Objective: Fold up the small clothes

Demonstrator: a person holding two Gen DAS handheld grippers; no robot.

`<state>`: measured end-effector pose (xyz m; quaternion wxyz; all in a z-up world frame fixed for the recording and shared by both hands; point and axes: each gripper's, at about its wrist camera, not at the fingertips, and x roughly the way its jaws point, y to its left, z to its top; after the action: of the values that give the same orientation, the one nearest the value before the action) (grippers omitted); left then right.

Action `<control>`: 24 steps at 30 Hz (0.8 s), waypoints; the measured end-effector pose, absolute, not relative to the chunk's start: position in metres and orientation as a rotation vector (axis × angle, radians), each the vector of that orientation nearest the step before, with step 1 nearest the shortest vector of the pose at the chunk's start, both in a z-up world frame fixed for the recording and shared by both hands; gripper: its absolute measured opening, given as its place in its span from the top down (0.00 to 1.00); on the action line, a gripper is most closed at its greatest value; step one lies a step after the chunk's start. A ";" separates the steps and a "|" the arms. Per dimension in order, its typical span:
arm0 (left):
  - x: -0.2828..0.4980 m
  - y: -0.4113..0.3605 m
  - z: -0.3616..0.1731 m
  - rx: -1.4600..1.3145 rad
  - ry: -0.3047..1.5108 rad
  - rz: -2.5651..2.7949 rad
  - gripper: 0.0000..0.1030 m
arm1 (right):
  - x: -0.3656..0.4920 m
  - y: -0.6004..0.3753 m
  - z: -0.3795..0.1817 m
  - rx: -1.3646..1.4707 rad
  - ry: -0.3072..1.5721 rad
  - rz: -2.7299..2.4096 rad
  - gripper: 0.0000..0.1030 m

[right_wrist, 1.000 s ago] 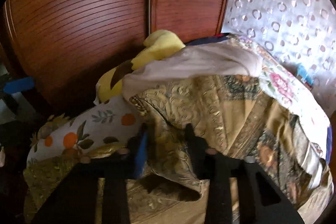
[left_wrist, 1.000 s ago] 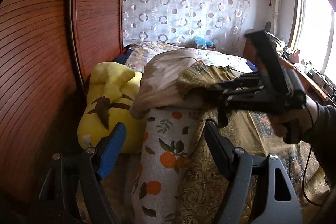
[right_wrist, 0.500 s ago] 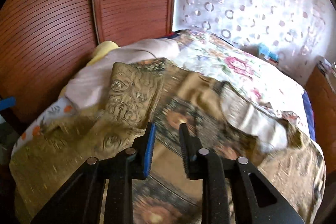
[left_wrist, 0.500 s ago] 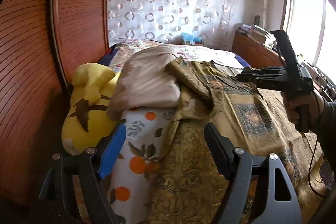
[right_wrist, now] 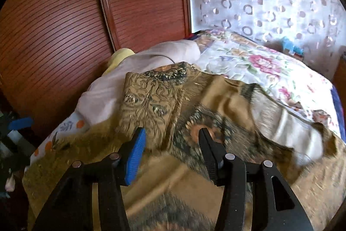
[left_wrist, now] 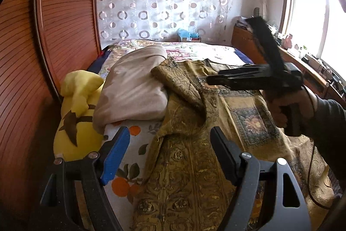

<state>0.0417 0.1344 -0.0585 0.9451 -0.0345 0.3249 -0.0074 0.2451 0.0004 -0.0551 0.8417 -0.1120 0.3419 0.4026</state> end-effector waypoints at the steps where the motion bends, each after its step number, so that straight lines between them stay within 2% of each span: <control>1: 0.044 0.135 -0.059 -0.068 0.665 -0.016 0.25 | 0.251 0.003 -0.057 -0.234 0.726 0.857 0.49; 13: 0.072 0.147 -0.065 -0.089 0.692 -0.001 0.25 | 0.323 0.042 -0.079 -0.225 0.814 0.983 0.51; 17: 0.082 0.150 -0.068 -0.090 0.709 0.011 0.25 | 0.340 0.048 -0.092 -0.233 0.869 1.013 0.68; 18: 0.084 0.150 -0.069 -0.091 0.712 0.011 0.25 | 0.344 0.046 -0.094 -0.216 0.874 1.025 0.82; 20: 0.088 0.149 -0.070 -0.090 0.716 0.010 0.25 | 0.354 0.039 -0.096 -0.130 0.914 1.056 0.92; 24: 0.098 0.147 -0.071 -0.086 0.721 0.008 0.25 | 0.357 0.014 -0.086 -0.036 0.868 1.089 0.94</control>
<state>0.0983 0.1469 -0.0709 0.9349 -0.0420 0.3525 0.0040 0.3567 0.0144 -0.0862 0.7670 -0.0168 0.3995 0.5017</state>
